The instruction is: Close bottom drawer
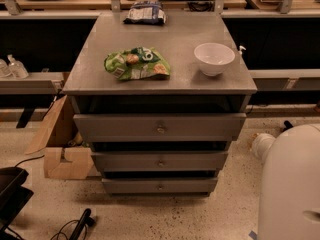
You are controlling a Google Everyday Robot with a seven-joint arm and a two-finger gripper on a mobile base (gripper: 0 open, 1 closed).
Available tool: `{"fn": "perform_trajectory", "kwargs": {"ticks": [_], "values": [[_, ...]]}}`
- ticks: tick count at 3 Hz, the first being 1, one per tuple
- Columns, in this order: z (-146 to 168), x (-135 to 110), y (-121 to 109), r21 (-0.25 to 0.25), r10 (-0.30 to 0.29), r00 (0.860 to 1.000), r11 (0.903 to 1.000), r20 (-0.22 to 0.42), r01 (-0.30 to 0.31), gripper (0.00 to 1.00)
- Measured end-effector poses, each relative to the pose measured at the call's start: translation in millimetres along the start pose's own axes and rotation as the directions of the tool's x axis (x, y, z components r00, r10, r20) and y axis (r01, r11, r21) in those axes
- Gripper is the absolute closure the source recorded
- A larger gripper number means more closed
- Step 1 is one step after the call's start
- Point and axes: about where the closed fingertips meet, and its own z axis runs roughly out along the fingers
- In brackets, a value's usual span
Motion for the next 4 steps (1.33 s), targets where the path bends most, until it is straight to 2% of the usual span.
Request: {"fn": "perform_trajectory", "kwargs": {"ticks": [1,2,3,4], "values": [[-2.3,2.7,0.6,0.004,-0.037,0.999,0.9993,0.01,0.037,1.0],[-33.0,32.1,-0.9,0.005,-0.109,0.994,0.994,-0.003,0.109,1.0],[-88.0,77.6,-10.0,0.034,-0.176,0.983,0.9836,-0.044,0.177,1.0],[-145.6,108.4,-17.8,0.082,-0.215,0.974,0.972,-0.072,0.22,1.0]]}}
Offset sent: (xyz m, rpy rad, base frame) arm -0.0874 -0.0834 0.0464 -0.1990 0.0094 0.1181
